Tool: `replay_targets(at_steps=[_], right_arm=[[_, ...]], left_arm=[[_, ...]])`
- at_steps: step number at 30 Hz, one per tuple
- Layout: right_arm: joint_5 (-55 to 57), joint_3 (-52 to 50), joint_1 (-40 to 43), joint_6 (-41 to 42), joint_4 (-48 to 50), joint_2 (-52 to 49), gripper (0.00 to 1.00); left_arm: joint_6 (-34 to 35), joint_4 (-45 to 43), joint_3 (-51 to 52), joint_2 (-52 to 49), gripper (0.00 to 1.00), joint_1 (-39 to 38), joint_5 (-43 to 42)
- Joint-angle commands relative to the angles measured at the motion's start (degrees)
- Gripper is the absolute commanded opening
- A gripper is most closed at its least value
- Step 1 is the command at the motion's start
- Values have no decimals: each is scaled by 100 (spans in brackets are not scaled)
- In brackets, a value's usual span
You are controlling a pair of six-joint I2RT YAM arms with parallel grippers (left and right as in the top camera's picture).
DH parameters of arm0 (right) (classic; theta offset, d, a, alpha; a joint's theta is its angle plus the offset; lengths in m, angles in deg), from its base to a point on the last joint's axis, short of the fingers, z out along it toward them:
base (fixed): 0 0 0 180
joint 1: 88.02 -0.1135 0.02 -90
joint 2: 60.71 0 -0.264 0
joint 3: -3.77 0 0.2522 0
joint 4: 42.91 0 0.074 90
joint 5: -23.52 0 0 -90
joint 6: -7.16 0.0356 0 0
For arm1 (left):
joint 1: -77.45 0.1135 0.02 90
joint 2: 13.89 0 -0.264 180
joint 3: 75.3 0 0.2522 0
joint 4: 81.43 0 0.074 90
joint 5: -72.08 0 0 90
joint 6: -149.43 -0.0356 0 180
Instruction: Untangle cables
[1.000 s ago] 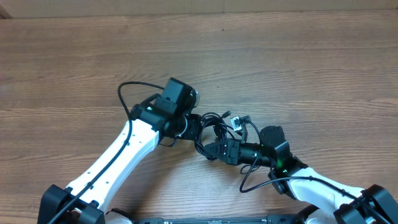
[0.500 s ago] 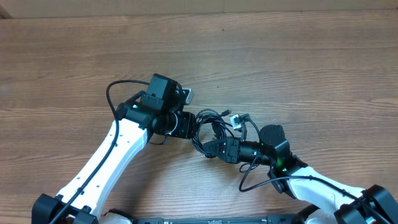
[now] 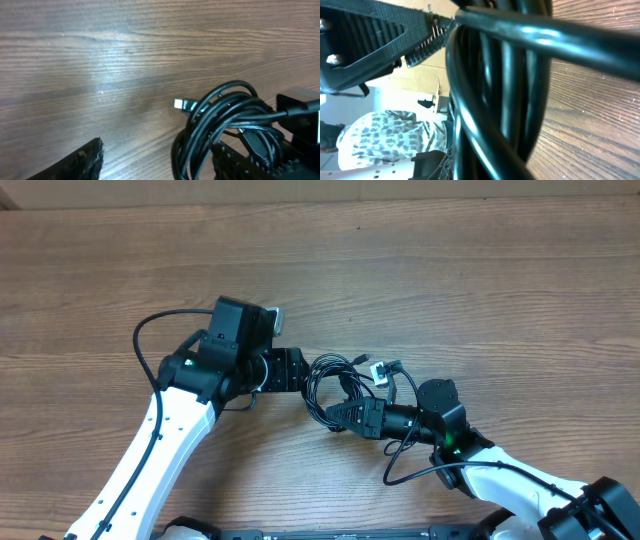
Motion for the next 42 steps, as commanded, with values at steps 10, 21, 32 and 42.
replay_targets(at_steps=[10, 21, 32, 42], right_arm=[[4, 179, -22, 354, 87, 81, 11], [-205, 179, -22, 431, 223, 81, 10], [-564, 179, -26, -22, 157, 81, 11], [-42, 179, -26, -487, -1307, 81, 7]], left_arm=[[-848, 317, 221, -52, 79, -181, -859], [-50, -870, 798, -562, 52, -289, -885], [1040, -1228, 787, -636, 4, 7, -435], [1569, -1375, 787, -636, 4, 953, -1250]])
